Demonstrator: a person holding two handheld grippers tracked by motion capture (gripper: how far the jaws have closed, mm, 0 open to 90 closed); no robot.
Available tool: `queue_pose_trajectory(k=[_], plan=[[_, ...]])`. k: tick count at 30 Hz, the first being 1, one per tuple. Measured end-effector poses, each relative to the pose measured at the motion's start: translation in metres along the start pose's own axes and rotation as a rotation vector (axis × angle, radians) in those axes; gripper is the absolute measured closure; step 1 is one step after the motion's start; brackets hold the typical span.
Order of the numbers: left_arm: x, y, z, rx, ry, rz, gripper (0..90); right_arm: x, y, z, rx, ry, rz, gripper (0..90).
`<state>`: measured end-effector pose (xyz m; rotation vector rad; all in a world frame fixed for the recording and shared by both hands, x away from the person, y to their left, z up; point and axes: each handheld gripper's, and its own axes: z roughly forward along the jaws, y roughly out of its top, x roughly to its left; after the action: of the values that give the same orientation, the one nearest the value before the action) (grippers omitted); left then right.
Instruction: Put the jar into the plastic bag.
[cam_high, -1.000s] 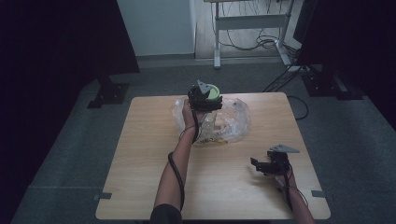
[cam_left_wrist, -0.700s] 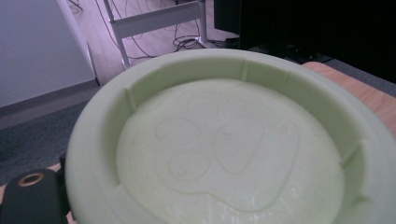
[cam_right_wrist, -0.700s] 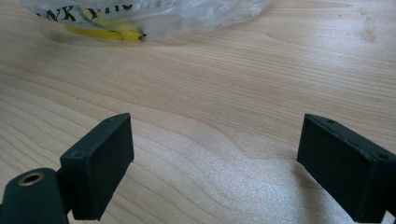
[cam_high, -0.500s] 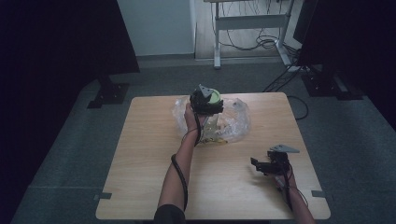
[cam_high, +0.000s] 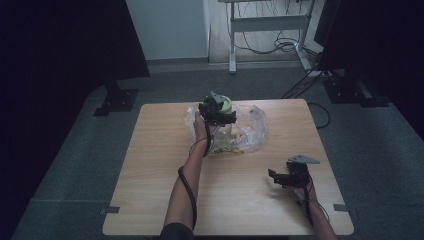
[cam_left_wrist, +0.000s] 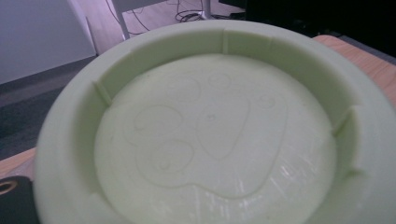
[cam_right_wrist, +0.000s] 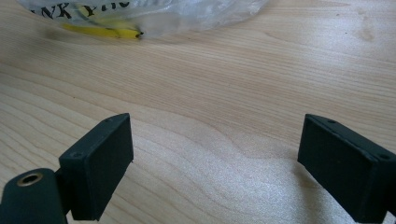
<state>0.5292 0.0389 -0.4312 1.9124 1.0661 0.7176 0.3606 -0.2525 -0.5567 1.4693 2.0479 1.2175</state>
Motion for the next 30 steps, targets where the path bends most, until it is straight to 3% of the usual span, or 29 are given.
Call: queue_pose_trajectory(k=[4, 9, 16, 25, 30], plan=[[-0.001, -0.004, -0.004, -0.011, 0.008, 0.019, 1.7, 0.0, 0.0, 0.0, 0.003, 0.003, 0.0, 10.2], [0.0, -0.009, -0.01, -0.03, -0.004, 0.012, 1.6, 0.0, 0.0, 0.0, 0.004, 0.003, -0.001, 10.1], [0.005, -0.008, -0.02, -0.084, -0.03, -0.037, 1.5, 0.0, 0.0, 0.001, 0.006, 0.001, 0.002, 10.1], [0.007, -0.003, -0.036, -0.102, -0.036, -0.016, 1.5, -0.001, 0.0, 0.0, 0.004, 0.006, 0.006, 10.1], [0.009, -0.012, -0.05, -0.087, -0.03, 0.02, 1.6, -0.001, 0.0, 0.0, 0.003, 0.007, 0.009, 10.1]])
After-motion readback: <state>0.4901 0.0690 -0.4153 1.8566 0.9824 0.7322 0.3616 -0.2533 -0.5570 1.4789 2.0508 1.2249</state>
